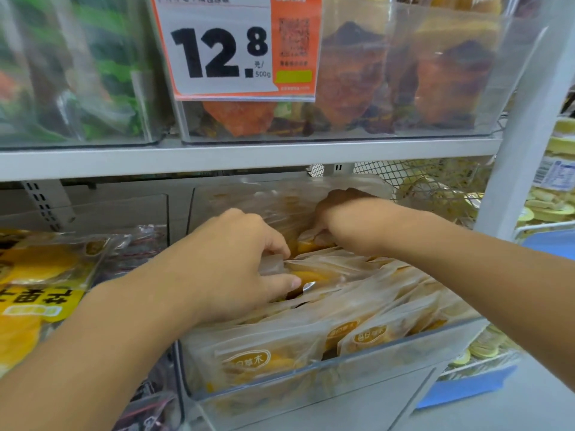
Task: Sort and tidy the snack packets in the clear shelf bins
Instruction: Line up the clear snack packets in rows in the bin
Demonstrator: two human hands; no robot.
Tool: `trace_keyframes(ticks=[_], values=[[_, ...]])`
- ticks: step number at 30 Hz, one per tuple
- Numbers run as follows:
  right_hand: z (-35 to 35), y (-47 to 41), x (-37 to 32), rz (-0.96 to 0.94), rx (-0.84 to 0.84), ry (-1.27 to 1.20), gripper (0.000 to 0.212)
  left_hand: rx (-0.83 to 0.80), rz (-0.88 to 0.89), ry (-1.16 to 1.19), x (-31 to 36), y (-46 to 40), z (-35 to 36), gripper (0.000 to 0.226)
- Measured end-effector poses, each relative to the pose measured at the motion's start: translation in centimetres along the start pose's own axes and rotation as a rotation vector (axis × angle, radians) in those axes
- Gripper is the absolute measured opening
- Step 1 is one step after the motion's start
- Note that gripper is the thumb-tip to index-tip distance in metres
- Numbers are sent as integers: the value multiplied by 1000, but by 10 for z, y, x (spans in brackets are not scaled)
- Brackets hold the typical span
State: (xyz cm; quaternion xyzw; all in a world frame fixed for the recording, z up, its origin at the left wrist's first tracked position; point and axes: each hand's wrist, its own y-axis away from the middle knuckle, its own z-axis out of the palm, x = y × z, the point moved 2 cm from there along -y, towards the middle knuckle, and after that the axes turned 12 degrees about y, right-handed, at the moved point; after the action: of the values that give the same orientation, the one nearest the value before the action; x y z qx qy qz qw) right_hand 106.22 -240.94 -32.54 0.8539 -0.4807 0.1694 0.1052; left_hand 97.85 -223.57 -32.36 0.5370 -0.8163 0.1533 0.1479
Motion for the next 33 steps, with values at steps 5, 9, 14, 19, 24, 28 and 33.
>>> trace_keyframes(ticks=[5, 9, 14, 19, 24, 28, 33], values=[[-1, -9, -16, -78, 70, -77, 17, -181, 6, 47, -1, 0, 7, 40], [-2, -17, -19, -17, -38, -169, 24, -277, -20, 43, 0, 1, 10, 38], [-32, 30, 6, 45, 1, -208, 35, -374, -44, 62, 0, 2, 9, 39], [-16, 43, 9, 3, -64, -227, 23, -399, -44, 57, 1, 1, 11, 39], [6, 20, 6, -14, -217, 19, 14, -382, -40, 73, 2, 1, 12, 39], [-1, 12, -2, -90, -186, 65, 25, -369, -43, 68, 2, 1, 12, 39], [3, 15, 2, -175, 7, -157, 18, -371, -44, 58, 1, 1, 10, 39]])
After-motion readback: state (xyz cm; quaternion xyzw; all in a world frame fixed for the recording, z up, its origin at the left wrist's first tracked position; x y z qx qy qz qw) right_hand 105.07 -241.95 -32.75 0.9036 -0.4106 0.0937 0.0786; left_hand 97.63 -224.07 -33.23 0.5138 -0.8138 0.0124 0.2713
